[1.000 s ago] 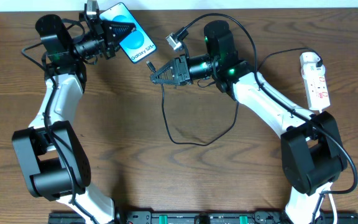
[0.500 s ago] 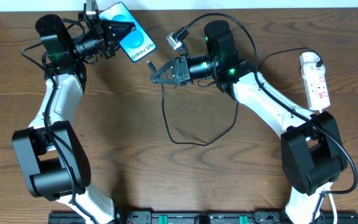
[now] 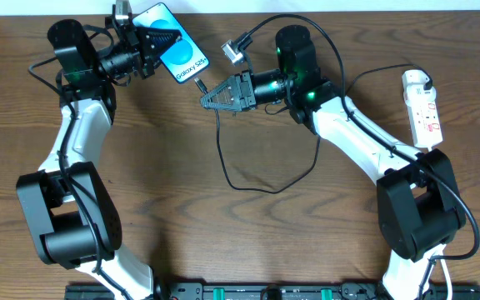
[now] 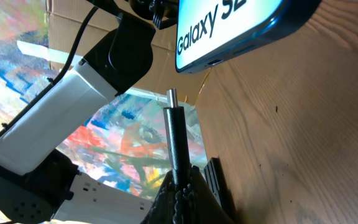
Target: Plug charger to phone and switch on socket
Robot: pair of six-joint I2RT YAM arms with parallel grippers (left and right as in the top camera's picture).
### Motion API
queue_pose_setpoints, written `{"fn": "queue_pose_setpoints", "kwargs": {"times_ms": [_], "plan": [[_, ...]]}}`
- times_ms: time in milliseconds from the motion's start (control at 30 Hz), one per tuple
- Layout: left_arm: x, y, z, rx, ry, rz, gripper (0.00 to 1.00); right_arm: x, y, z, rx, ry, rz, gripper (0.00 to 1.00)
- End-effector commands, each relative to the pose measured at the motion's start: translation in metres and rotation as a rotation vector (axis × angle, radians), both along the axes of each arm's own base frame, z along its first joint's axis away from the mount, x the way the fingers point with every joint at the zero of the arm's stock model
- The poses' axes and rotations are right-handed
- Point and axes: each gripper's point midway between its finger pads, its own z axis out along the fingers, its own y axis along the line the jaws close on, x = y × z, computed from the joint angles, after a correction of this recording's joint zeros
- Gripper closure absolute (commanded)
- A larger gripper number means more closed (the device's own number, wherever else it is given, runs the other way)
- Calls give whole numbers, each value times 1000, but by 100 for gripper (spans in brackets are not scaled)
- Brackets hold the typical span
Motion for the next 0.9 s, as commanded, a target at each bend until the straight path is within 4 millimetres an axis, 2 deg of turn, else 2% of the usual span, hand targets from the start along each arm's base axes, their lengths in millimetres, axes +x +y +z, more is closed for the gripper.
{"fn": "queue_pose_setpoints", "kwargs": {"times_ms": [0,300,867], "plan": [[-2,0,12,14,-52,-9,93,-2,-3,7,11,-2,13,99],[-5,-1,13,13,-52,-25,93,4,-3,-2,-27,37,-35,99],[-7,-2,13,11,-53,-39,93,4,-3,-2,-28,38,-34,99]]}}
